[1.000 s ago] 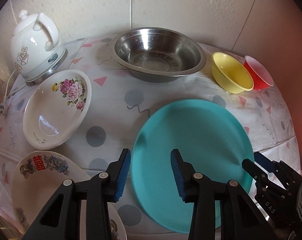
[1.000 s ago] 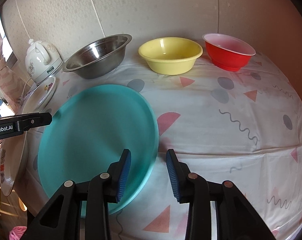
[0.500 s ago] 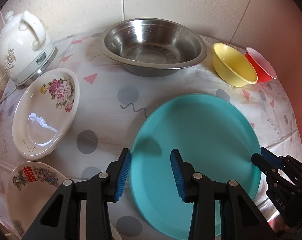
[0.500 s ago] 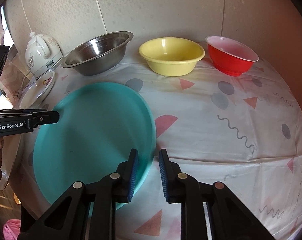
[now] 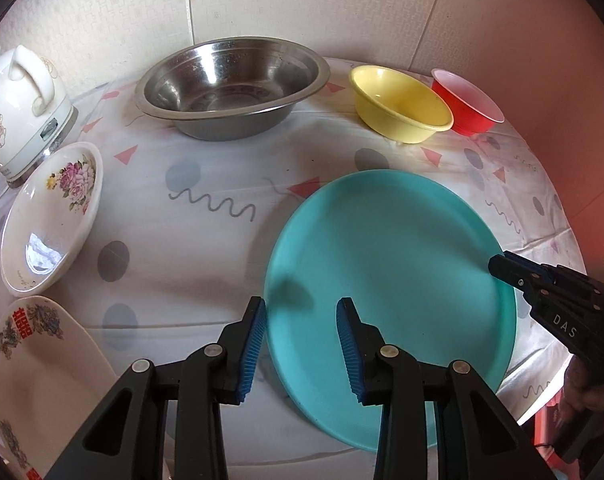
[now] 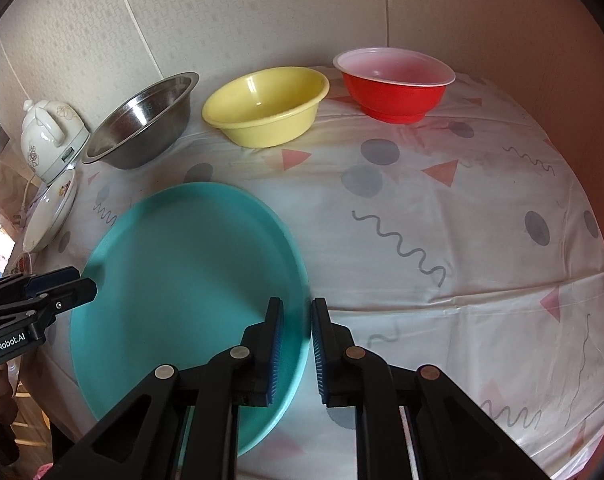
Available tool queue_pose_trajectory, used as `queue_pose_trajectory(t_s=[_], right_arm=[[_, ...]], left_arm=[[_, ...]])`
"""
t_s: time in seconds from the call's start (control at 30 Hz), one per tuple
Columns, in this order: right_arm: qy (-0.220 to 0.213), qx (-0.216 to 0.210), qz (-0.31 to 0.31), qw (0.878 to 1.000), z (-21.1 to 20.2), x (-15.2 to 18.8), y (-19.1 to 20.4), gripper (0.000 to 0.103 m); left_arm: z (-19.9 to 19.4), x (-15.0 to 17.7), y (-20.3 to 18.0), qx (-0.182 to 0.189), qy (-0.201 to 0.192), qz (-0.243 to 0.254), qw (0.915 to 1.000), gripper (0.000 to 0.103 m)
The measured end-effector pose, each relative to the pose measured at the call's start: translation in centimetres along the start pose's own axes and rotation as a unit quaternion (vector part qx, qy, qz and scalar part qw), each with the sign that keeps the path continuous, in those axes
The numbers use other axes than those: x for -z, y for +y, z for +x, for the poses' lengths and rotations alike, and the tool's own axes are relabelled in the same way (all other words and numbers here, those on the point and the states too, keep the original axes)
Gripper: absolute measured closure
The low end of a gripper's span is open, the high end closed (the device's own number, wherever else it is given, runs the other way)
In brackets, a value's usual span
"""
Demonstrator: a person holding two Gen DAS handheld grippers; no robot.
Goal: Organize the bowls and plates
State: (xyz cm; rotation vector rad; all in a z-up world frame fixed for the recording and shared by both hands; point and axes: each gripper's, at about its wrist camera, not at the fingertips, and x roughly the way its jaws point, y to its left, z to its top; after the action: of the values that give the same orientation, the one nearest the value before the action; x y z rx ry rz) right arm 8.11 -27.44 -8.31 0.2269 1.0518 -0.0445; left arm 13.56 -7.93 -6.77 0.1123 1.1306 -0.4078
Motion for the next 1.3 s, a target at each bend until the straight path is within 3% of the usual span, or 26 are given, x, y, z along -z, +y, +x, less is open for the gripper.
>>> queue_pose_trajectory(t_s=[0.3, 0.47, 0.67, 0.93, 1.1, 1.23, 1.3], right_arm=[[0.005, 0.016, 0.004, 1.0, -0.1, -0.1, -0.9, 0.089], [0.012, 0.02, -0.01, 1.0, -0.3, 0.1, -0.8, 0.089], [0.013, 0.026, -0.009, 1.0, -0.4, 0.2, -1.2, 0.083], [0.02, 0.041, -0.001, 0.999, -0.5, -0.1, -1.2, 0.074], [-0.006, 0.054, 0.004, 0.999, -1.8, -1.0, -1.1, 0.073], [-0.031, 0.034, -0.003, 0.999, -2.9, -1.9, 0.2, 0.072], [-0.033, 0.0, -0.013, 0.999, -3.2, -2.2, 1.4, 0.071]], left_arm=[[-0.5, 1.3, -1.4, -0.006, -0.02, -0.035, 0.9992, 0.066], [0.1, 1.9, -0.9, -0.001, -0.001, -0.062, 0.9981, 0.066], [0.0, 2.3, -1.2, -0.003, -0.007, -0.065, 0.9979, 0.067], [-2.1, 2.5, -0.8, -0.002, -0.045, -0.059, 0.9972, 0.067], [-3.9, 2.7, 0.8, -0.005, -0.063, -0.078, 0.995, 0.067], [-5.4, 3.2, 2.6, -0.018, -0.077, -0.091, 0.9927, 0.066], [-6.4, 3.8, 3.8, -0.023, -0.085, -0.103, 0.9908, 0.064]])
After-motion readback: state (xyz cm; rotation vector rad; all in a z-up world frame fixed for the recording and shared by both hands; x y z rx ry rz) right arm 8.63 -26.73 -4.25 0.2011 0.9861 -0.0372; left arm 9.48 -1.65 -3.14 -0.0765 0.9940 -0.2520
